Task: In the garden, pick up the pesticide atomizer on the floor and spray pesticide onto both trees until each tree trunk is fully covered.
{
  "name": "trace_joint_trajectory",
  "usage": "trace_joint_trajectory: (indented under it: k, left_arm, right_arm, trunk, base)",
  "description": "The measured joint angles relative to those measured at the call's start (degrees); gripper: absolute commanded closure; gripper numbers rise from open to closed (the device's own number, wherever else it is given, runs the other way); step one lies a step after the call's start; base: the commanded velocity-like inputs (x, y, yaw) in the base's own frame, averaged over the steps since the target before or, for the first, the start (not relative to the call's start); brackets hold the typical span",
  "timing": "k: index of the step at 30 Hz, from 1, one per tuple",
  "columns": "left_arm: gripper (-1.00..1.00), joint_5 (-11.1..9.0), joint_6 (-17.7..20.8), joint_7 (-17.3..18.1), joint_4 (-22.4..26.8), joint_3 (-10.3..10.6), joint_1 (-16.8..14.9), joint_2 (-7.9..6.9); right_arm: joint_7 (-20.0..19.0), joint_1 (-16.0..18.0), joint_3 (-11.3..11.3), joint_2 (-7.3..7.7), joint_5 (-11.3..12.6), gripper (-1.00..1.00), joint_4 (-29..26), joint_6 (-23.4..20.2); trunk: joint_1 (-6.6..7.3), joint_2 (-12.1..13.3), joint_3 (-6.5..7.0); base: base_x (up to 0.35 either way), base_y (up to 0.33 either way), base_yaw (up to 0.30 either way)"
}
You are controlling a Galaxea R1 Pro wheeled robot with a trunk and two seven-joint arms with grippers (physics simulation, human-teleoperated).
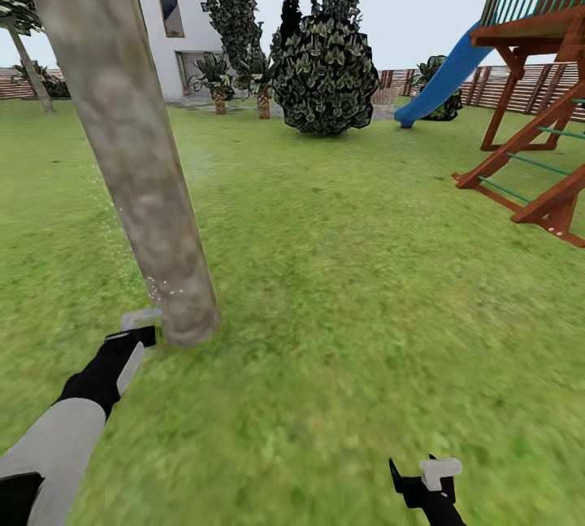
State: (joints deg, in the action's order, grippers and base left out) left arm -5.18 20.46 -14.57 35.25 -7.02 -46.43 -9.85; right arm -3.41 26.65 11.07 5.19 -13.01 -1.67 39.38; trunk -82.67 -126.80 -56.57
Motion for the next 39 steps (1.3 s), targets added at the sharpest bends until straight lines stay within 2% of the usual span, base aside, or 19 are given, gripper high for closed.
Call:
trace_joint_trajectory:
  k: [1,3,6,8,11,14,15,17,19,21,23,24,25,27,29,32,33,37,39]
  left_arm:
    - [1.00,0.0,0.0,0.1,0.3,0.0,-0.1,-1.35]
    - [1.00,-0.4,-0.1,0.2,0.5,0.4,-0.1,-2.08]
    - [1.00,-0.3,0.0,0.2,3.0,0.6,0.1,-1.43]
    - [1.00,-0.4,3.0,3.8,5.0,1.7,0.1,-0.39]
    - [1.00,-0.1,4.6,7.3,7.4,2.7,0.1,-0.24]
    - [1.00,0.4,8.1,8.0,8.9,2.5,-0.2,-1.76]
    - [1.00,0.6,8.6,8.0,9.8,2.5,-0.2,-3.06]
    - [1.00,0.3,11.1,8.0,12.2,2.8,-0.2,-3.89]
    - [1.00,-0.1,12.4,8.0,14.5,3.0,-0.2,-3.01]
    - [1.00,-0.1,13.6,8.0,15.9,3.1,-0.2,-1.42]
    - [1.00,-0.5,16.8,8.0,19.0,3.6,-0.1,1.10]
    - [1.00,-0.6,17.5,8.0,20.1,5.9,0.0,2.19]
    - [1.00,-0.3,18.2,7.9,20.8,7.3,0.1,2.60]
    - [1.00,-0.2,18.7,7.8,21.2,8.0,0.2,2.69]
    - [1.00,-0.1,18.8,7.9,21.2,7.8,-0.1,2.00]
    - [1.00,0.4,19.0,8.0,21.3,3.4,-0.2,0.00]
    - [1.00,-0.1,18.9,8.0,21.3,3.1,-0.2,-0.27]
    - [1.00,0.1,18.8,8.0,20.5,3.6,0.5,0.28]
    - [1.00,0.3,18.8,8.0,20.0,4.1,0.7,0.06]
  right_arm:
    - [0.0,0.0,0.0,0.01,0.0,-1.00,0.0,0.0]
    - [0.0,0.0,0.0,0.00,0.0,-1.00,0.0,0.0]
    - [0.0,0.0,0.0,0.02,0.0,-1.00,0.0,0.0]
    - [0.0,0.0,0.0,-0.01,0.0,-1.00,0.0,0.0]
    - [0.0,0.0,0.0,0.03,0.0,-1.00,0.0,0.0]
    - [0.0,0.0,0.0,0.02,0.0,-1.00,0.0,0.0]
    - [0.0,0.0,0.0,0.01,0.0,-1.00,0.0,0.0]
    - [0.0,0.0,0.0,0.00,0.0,-1.00,0.0,0.0]
    - [0.1,0.0,0.0,0.00,0.0,-1.00,0.0,0.0]
    - [0.0,0.0,0.0,-0.01,0.0,-1.00,0.0,0.0]
    - [0.0,0.0,0.0,0.00,0.0,-1.00,0.0,0.0]
    - [0.0,0.0,0.0,-0.01,0.0,-1.00,0.0,0.0]
    - [0.0,0.0,0.0,-0.01,0.0,-1.00,0.0,0.0]
    - [0.0,0.0,0.0,0.00,0.0,-1.00,0.0,0.0]
    - [0.0,0.0,0.0,-0.01,0.0,-1.00,0.0,0.0]
    - [0.0,0.0,0.0,-0.01,0.0,-1.00,0.0,0.0]
    - [0.0,0.0,0.0,-0.01,0.0,-1.00,0.0,0.0]
    - [0.0,0.0,0.0,-0.01,0.0,-1.00,0.0,0.0]
    - [0.0,0.0,0.0,-0.01,0.0,-1.00,0.0,0.0]
  trunk:
    - [0.00,0.0,0.00]
    - [0.00,0.0,0.00]
    - [0.00,0.0,0.00]
    - [0.00,0.0,0.00]
    - [0.00,0.0,0.00]
    - [0.00,0.0,0.00]
    - [0.00,0.0,0.00]
    - [0.00,0.0,0.00]
    - [0.00,0.0,0.00]
    - [0.00,0.0,0.00]
    - [0.00,0.0,0.00]
    - [0.00,0.0,0.00]
    - [0.00,0.0,0.00]
    - [0.00,0.0,0.00]
    - [0.00,0.0,0.00]
    - [0.00,0.0,0.00]
    - [0.00,0.0,0.00]
    - [0.00,0.0,-0.01]
    - [0.00,0.0,0.00]
  base:
    - [0.000,0.000,0.000]
    - [0.000,0.000,0.000]
    - [0.000,0.000,0.000]
    - [0.000,0.000,0.000]
    - [0.000,0.000,0.000]
    - [0.000,0.000,0.000]
    - [0.000,0.000,0.000]
    - [0.000,0.000,0.000]
    - [0.000,0.000,0.000]
    - [0.000,0.000,0.000]
    - [0.000,0.000,0.000]
    - [0.000,0.000,0.000]
    - [0.000,0.000,0.000]
    - [0.000,0.000,0.000]
    - [0.000,0.000,0.000]
    - [0.000,0.000,0.000]
    - [0.000,0.000,0.000]
    - [0.000,0.000,0.000]
    - [0.000,0.000,0.000]
